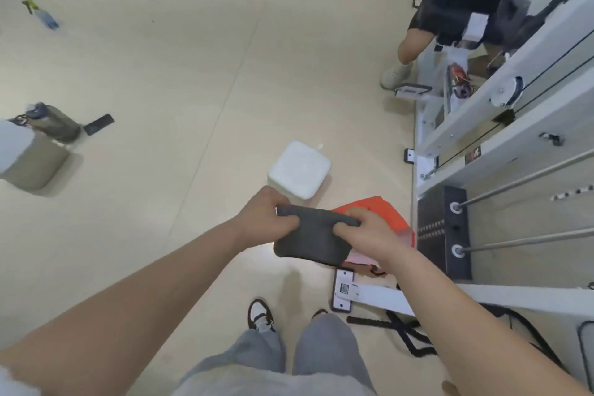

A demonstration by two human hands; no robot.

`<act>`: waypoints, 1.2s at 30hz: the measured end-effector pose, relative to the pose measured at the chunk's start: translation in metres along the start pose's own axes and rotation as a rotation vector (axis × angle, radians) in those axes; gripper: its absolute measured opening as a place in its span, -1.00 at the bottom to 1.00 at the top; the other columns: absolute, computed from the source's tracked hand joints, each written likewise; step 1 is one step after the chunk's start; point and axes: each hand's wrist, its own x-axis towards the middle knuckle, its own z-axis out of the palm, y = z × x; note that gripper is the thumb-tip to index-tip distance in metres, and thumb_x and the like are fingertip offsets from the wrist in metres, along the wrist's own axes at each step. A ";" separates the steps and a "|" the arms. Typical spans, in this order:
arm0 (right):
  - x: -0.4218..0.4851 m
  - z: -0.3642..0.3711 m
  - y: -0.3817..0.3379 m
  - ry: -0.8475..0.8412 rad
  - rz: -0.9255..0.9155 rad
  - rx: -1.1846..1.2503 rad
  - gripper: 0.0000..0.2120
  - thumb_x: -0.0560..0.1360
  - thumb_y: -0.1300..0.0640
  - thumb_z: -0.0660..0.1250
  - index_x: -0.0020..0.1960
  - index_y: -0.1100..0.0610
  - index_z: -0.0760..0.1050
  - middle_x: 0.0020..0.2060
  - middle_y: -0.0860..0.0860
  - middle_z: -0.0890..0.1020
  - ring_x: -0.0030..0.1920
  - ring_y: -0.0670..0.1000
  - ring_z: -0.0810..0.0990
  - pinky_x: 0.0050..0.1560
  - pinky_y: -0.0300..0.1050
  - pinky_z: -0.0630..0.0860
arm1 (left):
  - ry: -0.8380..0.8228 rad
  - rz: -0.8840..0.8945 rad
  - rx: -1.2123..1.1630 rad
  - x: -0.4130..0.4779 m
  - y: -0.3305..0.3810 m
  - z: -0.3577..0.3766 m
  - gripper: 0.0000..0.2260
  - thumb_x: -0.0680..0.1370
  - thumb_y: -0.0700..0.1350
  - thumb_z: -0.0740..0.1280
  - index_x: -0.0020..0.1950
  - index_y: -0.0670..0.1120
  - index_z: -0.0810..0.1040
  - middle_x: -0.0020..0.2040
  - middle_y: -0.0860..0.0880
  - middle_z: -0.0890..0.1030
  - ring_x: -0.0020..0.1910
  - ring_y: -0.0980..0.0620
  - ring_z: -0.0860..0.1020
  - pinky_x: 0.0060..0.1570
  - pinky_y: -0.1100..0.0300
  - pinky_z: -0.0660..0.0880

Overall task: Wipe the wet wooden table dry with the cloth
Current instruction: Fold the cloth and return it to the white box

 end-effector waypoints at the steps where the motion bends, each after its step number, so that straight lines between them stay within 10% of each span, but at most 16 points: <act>1: 0.011 -0.002 -0.009 -0.009 0.041 0.113 -0.89 0.49 0.13 0.34 -0.22 0.05 0.52 -0.28 -0.10 0.55 -0.28 -0.08 0.49 -0.29 -0.19 0.33 | -0.033 -0.051 -0.114 0.013 0.004 -0.013 -0.81 0.44 -0.10 0.36 -0.13 -0.24 0.56 -0.14 0.00 0.54 -0.22 0.04 0.49 -0.14 0.12 0.43; 5: 0.067 -0.009 -0.032 -0.085 0.097 0.454 -0.67 0.39 -0.04 0.50 0.07 0.13 0.67 -0.15 -0.01 0.71 -0.19 0.06 0.61 -0.20 -0.01 0.38 | -0.074 -0.167 -0.493 0.072 0.008 -0.050 -0.81 0.49 -0.02 0.40 -0.01 -0.12 0.65 -0.10 0.01 0.70 -0.09 -0.01 0.61 0.07 0.07 0.50; 12: 0.204 0.009 -0.040 -0.112 0.162 0.711 -0.68 0.56 0.19 0.36 0.31 0.15 0.58 0.17 0.11 0.72 0.22 0.15 0.68 0.32 0.14 0.54 | 0.038 -0.050 -0.273 0.194 -0.028 -0.071 -0.73 0.65 0.13 0.31 0.08 -0.05 0.62 -0.09 0.11 0.68 -0.15 0.16 0.63 -0.16 0.27 0.52; 19: 0.357 0.062 -0.003 0.006 0.177 0.555 -0.42 0.15 0.15 0.34 0.19 0.04 0.59 0.14 0.13 0.70 0.21 0.28 0.64 0.14 0.17 0.56 | 0.012 -0.084 -0.246 0.346 -0.115 -0.068 -0.70 0.66 0.17 0.26 0.14 -0.05 0.55 0.03 0.04 0.65 -0.07 0.05 0.63 -0.18 0.21 0.52; 24: 0.468 0.103 0.039 0.097 0.181 0.581 -0.40 0.15 0.19 0.27 0.17 -0.14 0.52 0.15 0.01 0.64 0.13 0.15 0.63 -0.05 0.02 0.51 | 0.019 -0.070 -0.282 0.463 -0.198 -0.042 -0.72 0.68 0.18 0.19 0.18 0.02 0.52 0.07 0.06 0.64 -0.11 0.10 0.62 -0.37 0.30 0.47; 30: 0.586 0.129 0.114 0.241 0.074 0.473 -0.32 0.43 0.41 0.24 0.36 -0.22 0.34 0.17 -0.12 0.56 0.10 0.07 0.65 -0.26 -0.13 0.52 | -0.023 0.017 -0.343 0.593 -0.268 -0.002 -0.71 0.64 0.20 0.28 0.15 0.02 0.56 0.07 0.00 0.70 0.01 -0.01 0.70 -0.08 -0.08 0.69; 33: 0.627 0.138 0.150 0.365 0.072 0.317 -0.21 0.43 0.33 0.29 0.56 -0.14 0.19 0.30 -0.11 0.46 0.23 0.04 0.56 -0.02 -0.10 0.58 | -0.022 0.069 -0.302 0.638 -0.290 0.015 -0.74 0.59 0.14 0.39 0.14 -0.01 0.56 -0.08 0.01 0.69 -0.19 0.05 0.69 -0.29 0.09 0.62; 36: 0.646 0.150 0.179 0.376 0.118 -0.190 -0.42 0.39 0.13 0.37 0.37 -0.02 0.28 0.16 0.01 0.40 0.25 0.16 0.47 0.19 0.09 0.55 | 0.078 0.099 0.069 0.662 -0.326 0.025 -0.66 0.52 0.10 0.46 0.22 0.02 0.51 0.02 0.06 0.60 -0.07 0.05 0.62 -0.06 0.11 0.54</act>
